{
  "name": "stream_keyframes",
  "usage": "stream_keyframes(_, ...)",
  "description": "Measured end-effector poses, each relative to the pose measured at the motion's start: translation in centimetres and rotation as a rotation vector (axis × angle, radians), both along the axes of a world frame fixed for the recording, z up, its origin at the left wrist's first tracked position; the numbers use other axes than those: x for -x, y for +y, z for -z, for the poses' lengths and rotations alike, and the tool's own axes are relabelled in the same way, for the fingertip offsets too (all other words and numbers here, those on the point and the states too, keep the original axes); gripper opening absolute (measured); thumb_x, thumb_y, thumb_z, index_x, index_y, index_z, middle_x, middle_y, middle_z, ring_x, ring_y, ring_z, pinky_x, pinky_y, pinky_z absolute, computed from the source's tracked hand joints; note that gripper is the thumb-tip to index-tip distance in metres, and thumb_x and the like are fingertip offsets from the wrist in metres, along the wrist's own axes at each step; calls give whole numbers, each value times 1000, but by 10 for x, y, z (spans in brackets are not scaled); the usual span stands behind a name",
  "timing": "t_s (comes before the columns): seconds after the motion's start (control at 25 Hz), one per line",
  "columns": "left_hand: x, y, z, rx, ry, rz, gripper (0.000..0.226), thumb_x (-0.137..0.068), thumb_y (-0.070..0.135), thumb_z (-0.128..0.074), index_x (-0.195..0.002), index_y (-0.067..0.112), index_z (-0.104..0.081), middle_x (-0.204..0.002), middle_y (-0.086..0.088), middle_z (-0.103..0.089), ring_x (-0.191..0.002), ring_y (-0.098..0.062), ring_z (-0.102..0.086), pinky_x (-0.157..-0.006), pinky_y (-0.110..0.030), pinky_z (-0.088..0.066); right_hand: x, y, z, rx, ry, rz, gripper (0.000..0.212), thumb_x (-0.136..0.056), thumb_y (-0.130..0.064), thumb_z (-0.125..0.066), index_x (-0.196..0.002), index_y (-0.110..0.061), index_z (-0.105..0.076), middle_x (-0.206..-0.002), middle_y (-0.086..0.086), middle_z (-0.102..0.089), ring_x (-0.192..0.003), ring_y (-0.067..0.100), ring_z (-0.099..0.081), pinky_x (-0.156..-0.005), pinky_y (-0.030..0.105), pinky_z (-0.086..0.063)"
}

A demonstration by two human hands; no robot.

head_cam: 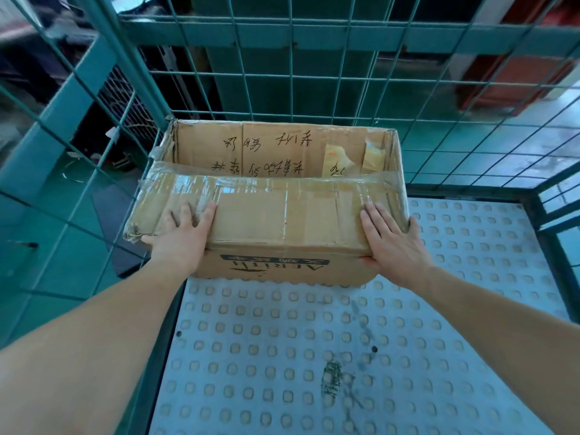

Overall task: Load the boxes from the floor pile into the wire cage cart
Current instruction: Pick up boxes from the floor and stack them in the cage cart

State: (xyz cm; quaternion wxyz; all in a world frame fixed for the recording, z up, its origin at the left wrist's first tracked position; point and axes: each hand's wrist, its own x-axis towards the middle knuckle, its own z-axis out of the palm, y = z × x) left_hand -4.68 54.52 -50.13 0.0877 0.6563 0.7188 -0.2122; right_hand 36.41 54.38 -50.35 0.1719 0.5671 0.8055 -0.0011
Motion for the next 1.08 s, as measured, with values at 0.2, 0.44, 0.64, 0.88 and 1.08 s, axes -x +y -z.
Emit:
stream_keyframes(0.2,-8,6,1,-4,30,-81,120,-90,2,-62,-145,48,34,-166,-16,14,-151,-51,1,-98,-82,-31,2,7,7,-32,9,231,136,-64,-87,-60,-159,-6,-5,-165,21,14,-152,44,12,-113,74,-11)
stream_keyframes(0.44,-4,11,2,-8,53,-71,118,-94,8,-63,-145,40,39,-167,-13,18,-151,-53,-3,-96,-79,-39,1,29,6,-35,93,146,138,-69,-80,-67,-158,-7,10,-165,19,18,-154,37,13,-124,58,-10)
stream_keyframes(0.64,-9,8,6,0,40,-40,116,-94,4,-61,-147,38,36,-165,-17,23,-149,-56,0,-96,-79,-38,-3,13,19,-49,39,152,131,-74,-83,-57,-160,-4,3,-167,19,9,-156,32,9,-124,55,-7)
stream_keyframes(0.88,-13,8,8,-7,94,-25,110,-94,-3,-54,-151,31,35,-164,-22,21,-148,-60,-2,-98,-77,-39,-2,19,17,4,39,156,126,-79,-82,-52,-159,-5,7,-167,19,13,-155,31,13,-123,55,-1)
stream_keyframes(1.08,-20,8,-2,94,98,-48,114,-91,-6,-55,-152,33,33,-164,-19,25,-148,-58,3,-101,-78,-35,2,17,11,82,1,170,125,-81,-81,-50,-159,-6,12,-166,18,18,-154,31,17,-124,56,-2)
